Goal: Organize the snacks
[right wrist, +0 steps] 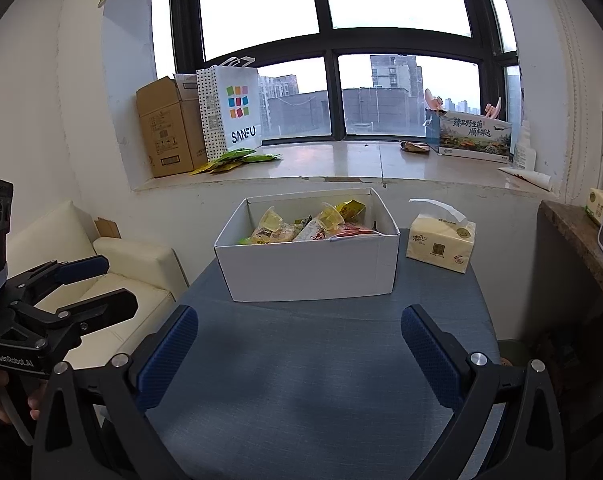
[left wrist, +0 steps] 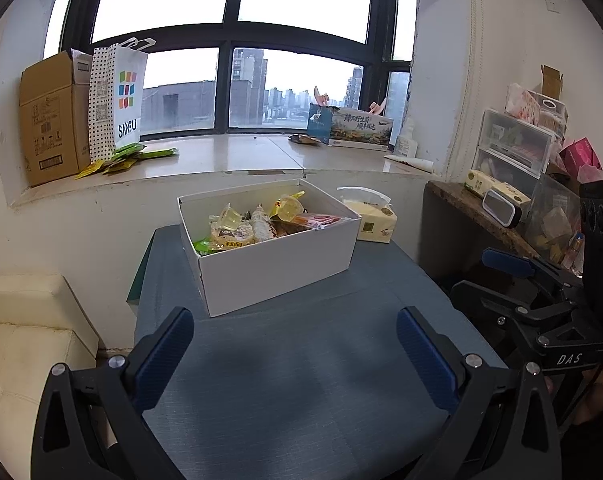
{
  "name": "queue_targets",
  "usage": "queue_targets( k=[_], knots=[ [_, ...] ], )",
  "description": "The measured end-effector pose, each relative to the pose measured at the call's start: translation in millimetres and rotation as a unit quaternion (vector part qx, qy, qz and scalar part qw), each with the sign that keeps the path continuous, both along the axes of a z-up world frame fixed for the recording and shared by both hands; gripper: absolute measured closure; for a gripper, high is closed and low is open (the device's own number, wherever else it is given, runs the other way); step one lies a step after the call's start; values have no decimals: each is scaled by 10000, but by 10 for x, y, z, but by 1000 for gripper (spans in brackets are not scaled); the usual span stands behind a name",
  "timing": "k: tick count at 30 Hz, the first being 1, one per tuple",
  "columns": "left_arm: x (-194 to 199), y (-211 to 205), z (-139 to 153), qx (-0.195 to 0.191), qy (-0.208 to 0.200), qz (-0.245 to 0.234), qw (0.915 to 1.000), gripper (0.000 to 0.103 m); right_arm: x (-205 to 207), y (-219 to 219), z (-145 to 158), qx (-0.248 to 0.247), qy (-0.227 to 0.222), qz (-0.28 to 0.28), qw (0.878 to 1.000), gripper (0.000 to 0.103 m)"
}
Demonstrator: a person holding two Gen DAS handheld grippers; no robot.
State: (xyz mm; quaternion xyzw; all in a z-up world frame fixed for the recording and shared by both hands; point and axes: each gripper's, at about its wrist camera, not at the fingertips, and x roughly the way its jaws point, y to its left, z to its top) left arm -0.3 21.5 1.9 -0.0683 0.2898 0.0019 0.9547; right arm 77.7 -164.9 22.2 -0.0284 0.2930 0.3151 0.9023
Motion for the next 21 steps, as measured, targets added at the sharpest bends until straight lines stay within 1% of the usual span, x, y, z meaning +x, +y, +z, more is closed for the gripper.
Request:
queue_targets(
  k=[21],
  knots=[
    [17, -37, -32, 22, 48, -45, 10000, 0, -5, 11, -19, -11, 27, 8, 10000, 0]
  ],
)
